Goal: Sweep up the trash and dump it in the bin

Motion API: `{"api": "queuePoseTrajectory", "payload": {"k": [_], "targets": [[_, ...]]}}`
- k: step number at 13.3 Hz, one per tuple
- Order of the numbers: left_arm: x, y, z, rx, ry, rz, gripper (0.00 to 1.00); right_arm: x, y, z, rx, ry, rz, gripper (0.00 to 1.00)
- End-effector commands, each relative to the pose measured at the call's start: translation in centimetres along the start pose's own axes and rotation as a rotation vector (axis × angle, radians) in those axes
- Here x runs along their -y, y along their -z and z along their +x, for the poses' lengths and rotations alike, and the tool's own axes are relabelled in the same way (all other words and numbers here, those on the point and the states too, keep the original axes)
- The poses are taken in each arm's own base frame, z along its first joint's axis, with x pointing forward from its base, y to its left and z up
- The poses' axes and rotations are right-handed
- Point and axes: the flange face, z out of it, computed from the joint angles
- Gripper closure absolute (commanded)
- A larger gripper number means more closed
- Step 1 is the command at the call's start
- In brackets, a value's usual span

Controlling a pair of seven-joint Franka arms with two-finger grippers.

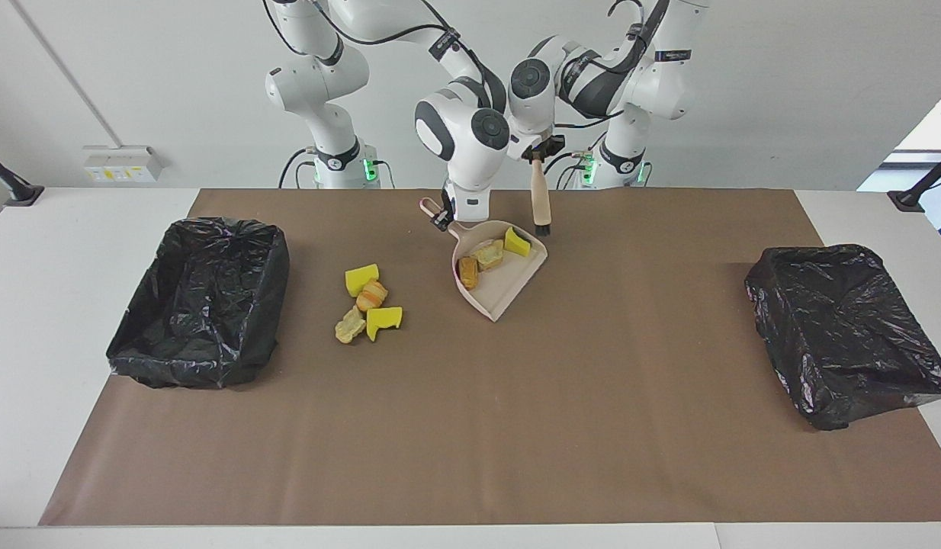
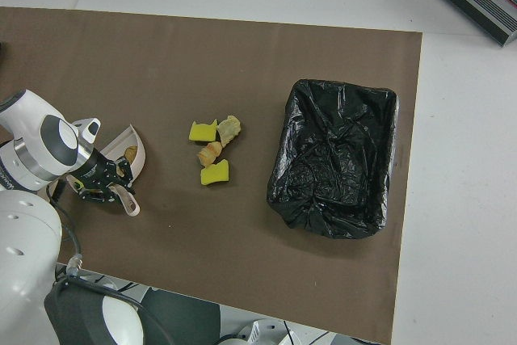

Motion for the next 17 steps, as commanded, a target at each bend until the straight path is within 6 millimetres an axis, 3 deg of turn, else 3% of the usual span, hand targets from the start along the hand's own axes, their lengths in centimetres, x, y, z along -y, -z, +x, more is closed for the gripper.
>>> {"api": "queuePoseTrajectory", "payload": {"k": [1, 5, 8, 14, 16, 17], "targets": [[0.7, -0.6, -0.6, -0.02, 0.059, -0.041, 1.0, 0.2, 0.2, -0.1, -0.02, -0.035, 0.014, 1.0], [1.3, -1.2, -0.7, -0.026, 0.085, -0.049, 1.0, 0.2, 0.6, -0.1, -0.021, -0.038, 0.013, 1.0], [1.3, -1.4, -0.5, -0.037, 0.095, -0.064, 1.0, -0.4, 3.1, -1.6, -0.055, -0.048, 0.001, 1.0], [0.9, -1.2, 0.3, -0.086, 0.098, -0.12, 1.0, -5.9, 8.1, -8.6, -0.051, -0.028, 0.016, 1.0], [-0.2, -0.9, 1.1, -0.098, 0.106, -0.196, 0.98, -8.8, 10.3, -12.2, -0.069, -0.043, 0.024, 1.0], [-1.3, -1.1, 1.8, -0.097, 0.111, -0.212, 0.97, -11.3, 11.3, -14.5, -0.09, -0.051, 0.032, 1.0]]}}
